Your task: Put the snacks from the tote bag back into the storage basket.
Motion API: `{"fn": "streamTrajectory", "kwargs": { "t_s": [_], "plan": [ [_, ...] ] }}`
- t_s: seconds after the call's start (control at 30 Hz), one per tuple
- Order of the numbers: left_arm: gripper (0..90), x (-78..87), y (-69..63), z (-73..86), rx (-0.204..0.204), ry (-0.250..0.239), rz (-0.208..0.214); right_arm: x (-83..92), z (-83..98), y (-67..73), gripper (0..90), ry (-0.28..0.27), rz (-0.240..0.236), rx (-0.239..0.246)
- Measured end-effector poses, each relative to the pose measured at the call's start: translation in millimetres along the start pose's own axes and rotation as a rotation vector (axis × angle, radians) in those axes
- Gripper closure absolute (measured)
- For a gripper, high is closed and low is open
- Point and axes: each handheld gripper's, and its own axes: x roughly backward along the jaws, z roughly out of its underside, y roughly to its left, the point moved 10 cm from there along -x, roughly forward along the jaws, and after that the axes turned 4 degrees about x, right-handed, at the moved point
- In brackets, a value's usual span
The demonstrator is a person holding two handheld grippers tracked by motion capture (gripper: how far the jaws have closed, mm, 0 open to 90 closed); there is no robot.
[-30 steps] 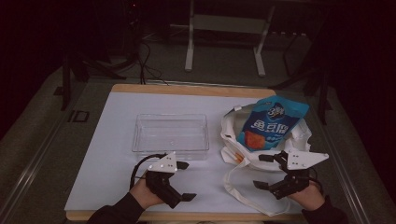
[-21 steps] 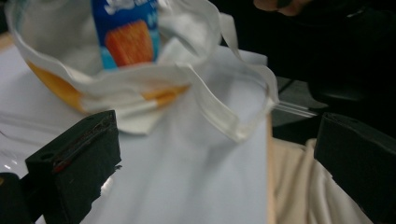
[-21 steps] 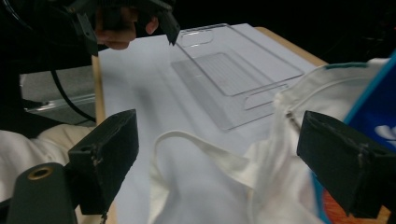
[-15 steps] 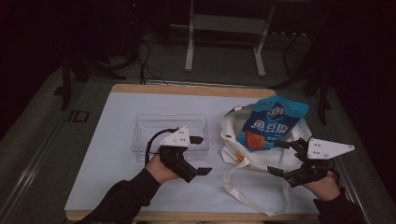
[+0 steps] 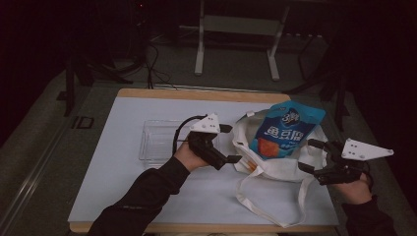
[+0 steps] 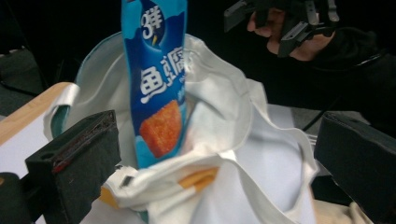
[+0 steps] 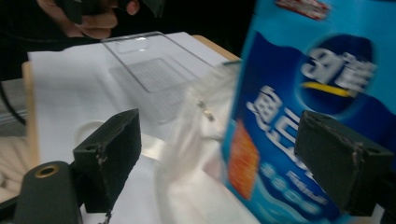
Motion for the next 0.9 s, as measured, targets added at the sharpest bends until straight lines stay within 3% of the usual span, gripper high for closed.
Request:
{"fn": "streamTrajectory", "kwargs": {
  "t_s": [0.3, 0.53, 0.73, 0.9],
  "plan": [
    [0.8, -38.1, 21.0, -3.3, -0.003, 0.026, -0.014, 3.9, 27.4, -35.9, 18.0, 0.042, 0.071, -0.069],
    [8.8, -67.3, 37.7, -3.2, 0.013, 0.045, -0.033, -3.8, 42.7, -64.3, 18.1, 0.072, 0.106, -0.114],
    [16.1, -90.7, 50.2, -5.6, 0.039, 0.082, -0.053, -17.3, 45.1, -78.3, 20.2, 0.081, 0.088, -0.138],
    [25.2, -103.3, 56.1, -9.1, 0.034, 0.109, -0.075, -29.8, 44.0, -82.3, 20.2, 0.087, 0.07, -0.148]
  ]
}}
